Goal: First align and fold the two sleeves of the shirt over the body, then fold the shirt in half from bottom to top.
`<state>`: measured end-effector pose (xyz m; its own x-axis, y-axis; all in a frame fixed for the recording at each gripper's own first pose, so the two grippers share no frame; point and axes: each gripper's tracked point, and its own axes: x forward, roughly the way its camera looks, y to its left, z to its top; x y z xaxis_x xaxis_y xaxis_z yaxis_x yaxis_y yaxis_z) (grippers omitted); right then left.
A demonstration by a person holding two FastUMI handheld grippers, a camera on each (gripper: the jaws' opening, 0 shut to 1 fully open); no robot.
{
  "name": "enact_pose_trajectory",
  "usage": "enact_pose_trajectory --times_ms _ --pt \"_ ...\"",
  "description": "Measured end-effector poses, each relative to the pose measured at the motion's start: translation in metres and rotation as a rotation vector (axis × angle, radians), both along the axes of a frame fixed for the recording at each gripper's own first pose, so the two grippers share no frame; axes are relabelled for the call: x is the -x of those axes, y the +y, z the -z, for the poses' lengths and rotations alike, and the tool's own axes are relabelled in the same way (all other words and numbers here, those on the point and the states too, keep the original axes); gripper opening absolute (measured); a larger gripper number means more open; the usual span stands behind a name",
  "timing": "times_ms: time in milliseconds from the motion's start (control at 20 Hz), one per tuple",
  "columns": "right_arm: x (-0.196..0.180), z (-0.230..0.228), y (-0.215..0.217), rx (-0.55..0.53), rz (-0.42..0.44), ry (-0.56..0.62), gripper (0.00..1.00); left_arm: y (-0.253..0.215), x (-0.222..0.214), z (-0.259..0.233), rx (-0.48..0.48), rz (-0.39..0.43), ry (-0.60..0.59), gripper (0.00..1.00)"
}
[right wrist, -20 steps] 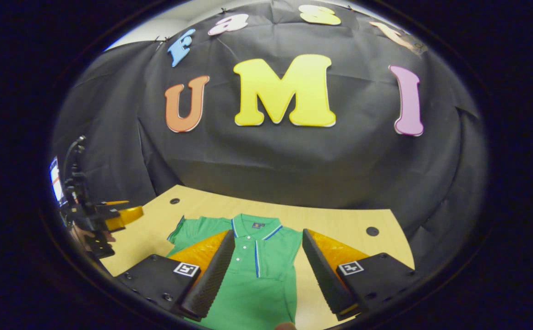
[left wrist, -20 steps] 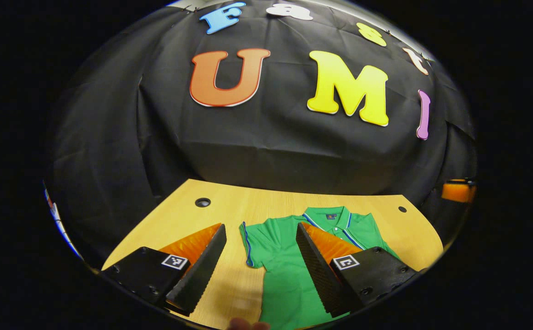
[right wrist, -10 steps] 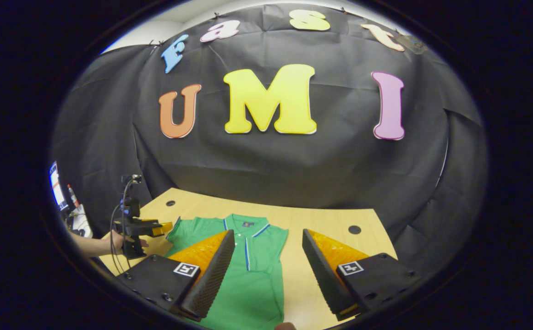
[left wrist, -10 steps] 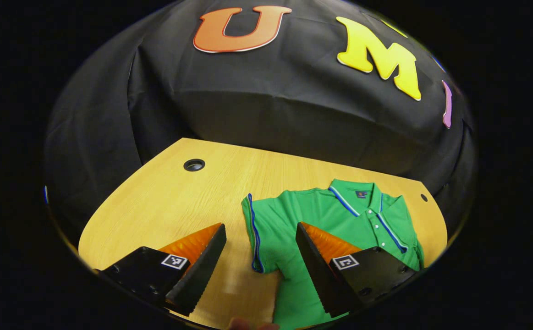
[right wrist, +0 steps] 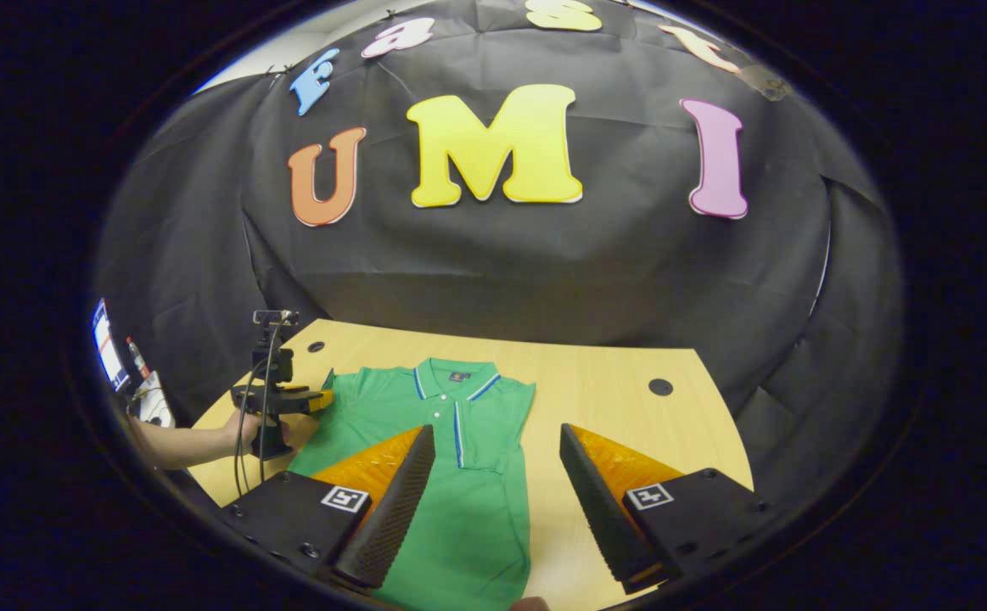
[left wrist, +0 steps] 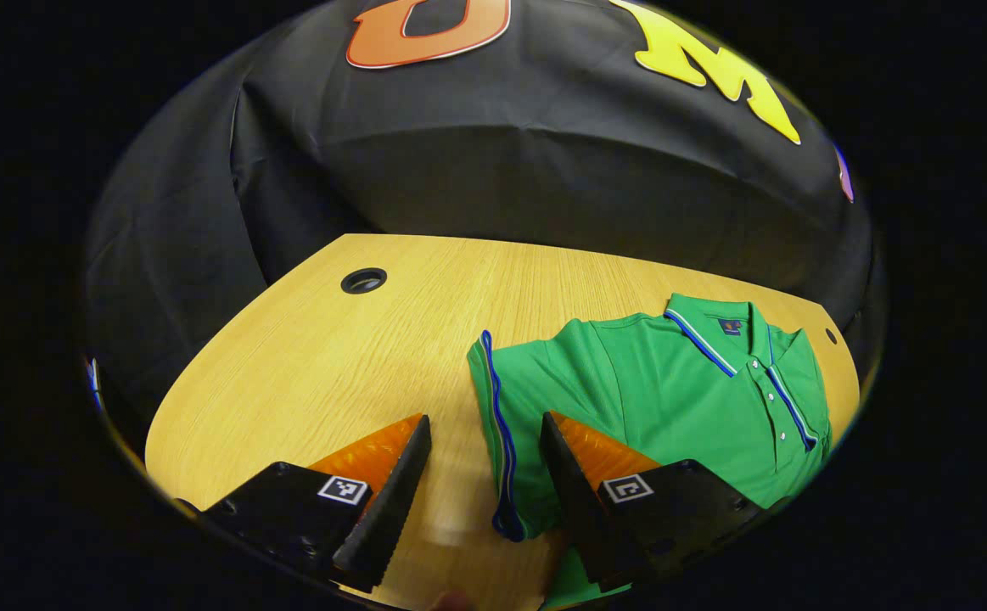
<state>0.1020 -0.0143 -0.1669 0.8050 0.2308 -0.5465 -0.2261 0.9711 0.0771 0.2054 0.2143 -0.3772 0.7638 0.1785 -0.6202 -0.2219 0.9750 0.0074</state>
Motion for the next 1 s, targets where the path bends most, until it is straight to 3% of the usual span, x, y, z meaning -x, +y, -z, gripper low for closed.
enact_pose_trajectory --times_ms 50,150,450,500,650,1000 --pt "0.002 0.004 0.000 -0.001 0.002 0.008 0.91 0.000 -0.003 0.000 -0.008 0.002 0.000 0.90" --pt "0.004 0.008 0.000 0.000 0.003 0.018 0.91 0.004 -0.004 0.002 -0.037 -0.005 0.002 0.60" --pt "0.004 0.015 -0.001 0.006 0.017 0.017 0.91 0.001 -0.009 0.001 -0.046 0.024 0.004 0.26" --pt "0.005 0.016 -0.001 0.001 0.022 0.017 0.94 -0.004 -0.009 -0.002 -0.024 0.034 -0.002 0.12" --pt "0.009 0.018 -0.003 -0.007 0.039 0.024 0.91 -0.007 -0.010 -0.005 0.047 0.033 -0.020 0.08" --pt "0.013 0.019 -0.004 -0.022 0.063 0.017 0.93 -0.009 -0.009 -0.037 0.065 0.016 -0.023 0.03"
